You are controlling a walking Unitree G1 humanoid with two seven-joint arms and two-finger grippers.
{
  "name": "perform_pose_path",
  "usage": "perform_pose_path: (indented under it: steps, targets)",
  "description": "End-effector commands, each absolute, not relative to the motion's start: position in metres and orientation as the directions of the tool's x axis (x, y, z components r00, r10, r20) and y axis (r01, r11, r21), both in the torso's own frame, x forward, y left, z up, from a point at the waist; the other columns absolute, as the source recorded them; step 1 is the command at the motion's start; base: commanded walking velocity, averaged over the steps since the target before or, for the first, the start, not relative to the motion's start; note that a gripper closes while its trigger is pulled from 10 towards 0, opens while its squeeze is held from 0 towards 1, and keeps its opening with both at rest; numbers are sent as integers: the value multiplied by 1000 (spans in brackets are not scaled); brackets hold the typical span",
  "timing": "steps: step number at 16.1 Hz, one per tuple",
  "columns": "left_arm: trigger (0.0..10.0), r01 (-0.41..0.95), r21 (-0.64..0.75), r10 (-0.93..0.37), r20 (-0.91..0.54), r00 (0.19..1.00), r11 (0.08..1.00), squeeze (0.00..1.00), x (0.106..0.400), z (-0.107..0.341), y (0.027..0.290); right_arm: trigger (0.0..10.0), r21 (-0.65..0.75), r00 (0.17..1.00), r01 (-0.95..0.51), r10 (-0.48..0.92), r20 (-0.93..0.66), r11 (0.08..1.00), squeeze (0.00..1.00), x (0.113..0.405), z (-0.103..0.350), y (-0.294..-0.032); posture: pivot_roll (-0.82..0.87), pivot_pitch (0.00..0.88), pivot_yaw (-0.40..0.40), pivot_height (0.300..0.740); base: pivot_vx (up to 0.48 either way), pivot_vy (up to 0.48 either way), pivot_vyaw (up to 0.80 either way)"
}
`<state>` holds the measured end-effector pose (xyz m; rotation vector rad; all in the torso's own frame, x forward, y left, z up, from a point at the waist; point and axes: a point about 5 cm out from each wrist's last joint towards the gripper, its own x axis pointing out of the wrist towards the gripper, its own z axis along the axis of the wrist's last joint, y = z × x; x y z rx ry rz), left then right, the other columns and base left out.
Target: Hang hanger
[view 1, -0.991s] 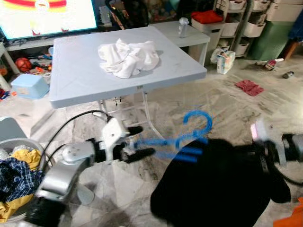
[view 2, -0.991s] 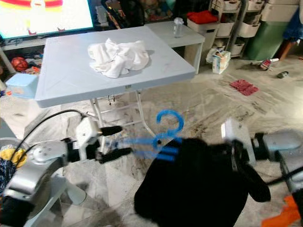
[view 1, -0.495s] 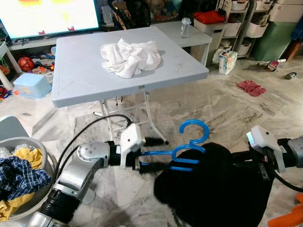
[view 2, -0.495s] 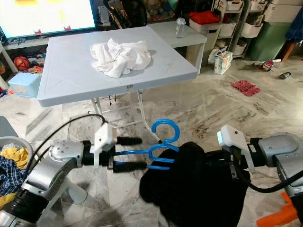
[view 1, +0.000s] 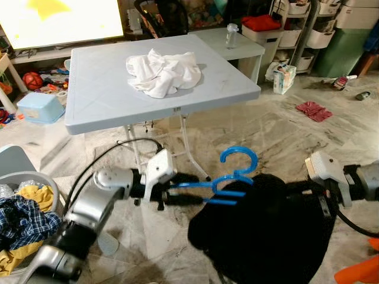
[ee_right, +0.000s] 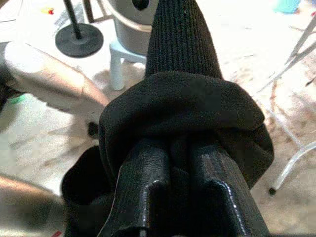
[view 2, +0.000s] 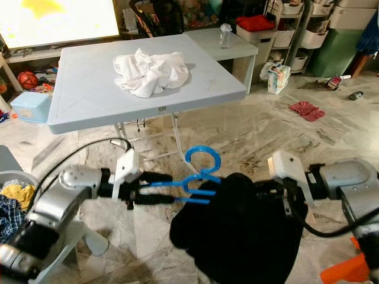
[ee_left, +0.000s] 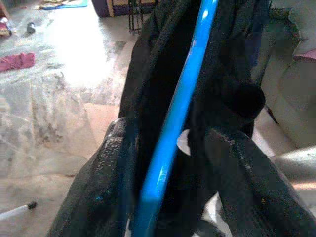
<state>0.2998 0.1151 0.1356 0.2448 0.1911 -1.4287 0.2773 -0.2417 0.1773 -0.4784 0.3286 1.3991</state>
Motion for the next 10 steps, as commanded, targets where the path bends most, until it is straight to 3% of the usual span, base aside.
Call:
perform_pose_path:
  steps: [1, 3, 10]
  targets:
    - [0, 987, 86, -949, -277, 153, 135, 0, 305, 142, 118, 10000, -193, 174, -977, 861, -477, 90, 0, 284, 187, -237, 20, 0, -20, 740, 0, 0, 0]
    - [0, 985, 101, -944, -285, 165, 142, 0, 310, 141, 119, 10000, -264, 219, -960, 841, -494, 95, 0, 293, 187, -234, 21, 0, -19, 740, 0, 0, 0]
    - [0, 986, 107, -939, -308, 154, 127, 0, 315, 134, 117, 10000, -305, 245, -947, 840, -484, 100, 0, 300, 185, -234, 20, 0, -10, 740, 0, 0, 0]
